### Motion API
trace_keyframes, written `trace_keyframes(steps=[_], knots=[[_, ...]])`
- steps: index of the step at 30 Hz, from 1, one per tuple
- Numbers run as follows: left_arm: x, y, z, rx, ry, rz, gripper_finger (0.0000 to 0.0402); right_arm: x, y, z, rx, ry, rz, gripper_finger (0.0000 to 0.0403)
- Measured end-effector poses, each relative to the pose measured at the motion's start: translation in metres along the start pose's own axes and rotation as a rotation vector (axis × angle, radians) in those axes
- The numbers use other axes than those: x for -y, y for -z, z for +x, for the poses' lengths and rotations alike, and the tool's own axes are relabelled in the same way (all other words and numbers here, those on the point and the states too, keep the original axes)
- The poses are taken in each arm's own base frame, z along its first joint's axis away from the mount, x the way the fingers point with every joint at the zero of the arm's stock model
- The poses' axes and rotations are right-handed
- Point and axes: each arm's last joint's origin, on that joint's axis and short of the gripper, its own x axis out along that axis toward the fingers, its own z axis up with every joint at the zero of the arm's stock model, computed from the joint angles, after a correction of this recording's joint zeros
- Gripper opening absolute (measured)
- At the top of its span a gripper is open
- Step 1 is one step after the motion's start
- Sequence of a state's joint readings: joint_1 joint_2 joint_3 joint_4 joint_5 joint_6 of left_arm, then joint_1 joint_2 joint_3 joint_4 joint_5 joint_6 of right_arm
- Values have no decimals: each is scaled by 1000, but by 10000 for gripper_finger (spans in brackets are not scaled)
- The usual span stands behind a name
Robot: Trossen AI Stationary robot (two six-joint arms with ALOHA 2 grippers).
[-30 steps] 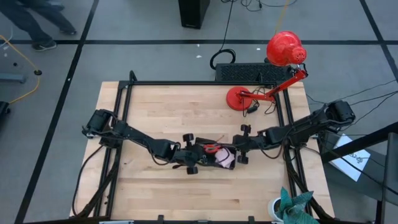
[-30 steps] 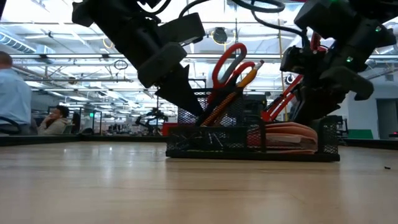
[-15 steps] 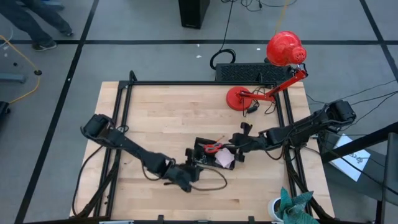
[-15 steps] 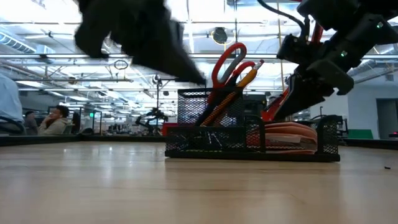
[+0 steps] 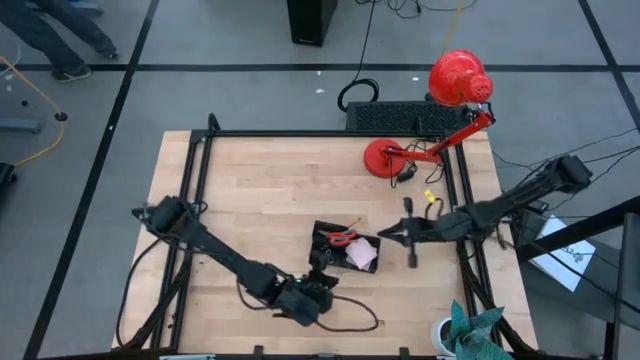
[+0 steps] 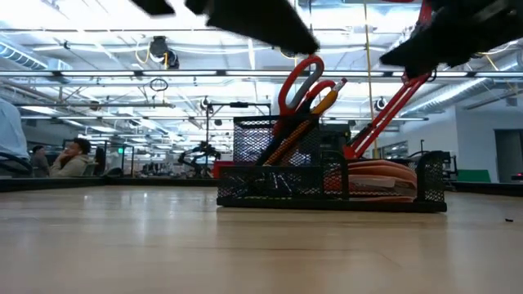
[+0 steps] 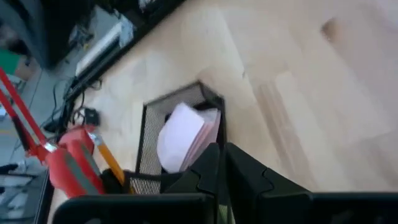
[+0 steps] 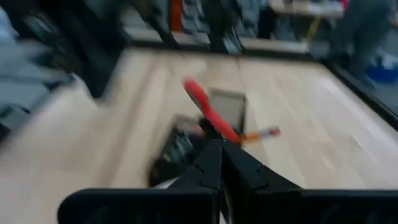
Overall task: Pick and place office supplies into organizer
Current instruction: Adjust the desk organizer
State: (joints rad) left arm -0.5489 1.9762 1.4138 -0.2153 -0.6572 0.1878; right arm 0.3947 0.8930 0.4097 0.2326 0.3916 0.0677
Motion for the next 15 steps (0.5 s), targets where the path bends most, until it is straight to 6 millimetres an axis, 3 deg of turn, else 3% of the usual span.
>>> trace_keyframes(steps=[3, 9, 15], knots=[[7, -5, 19, -33, -7, 33, 31, 2, 6, -16, 99, -35, 32, 1], [22, -16, 55, -116, -67, 191, 35, 6, 23, -27, 182, -47, 42, 1], [26, -21, 92, -146, -127, 333, 99, 9, 31, -31, 160, -51, 28, 1]])
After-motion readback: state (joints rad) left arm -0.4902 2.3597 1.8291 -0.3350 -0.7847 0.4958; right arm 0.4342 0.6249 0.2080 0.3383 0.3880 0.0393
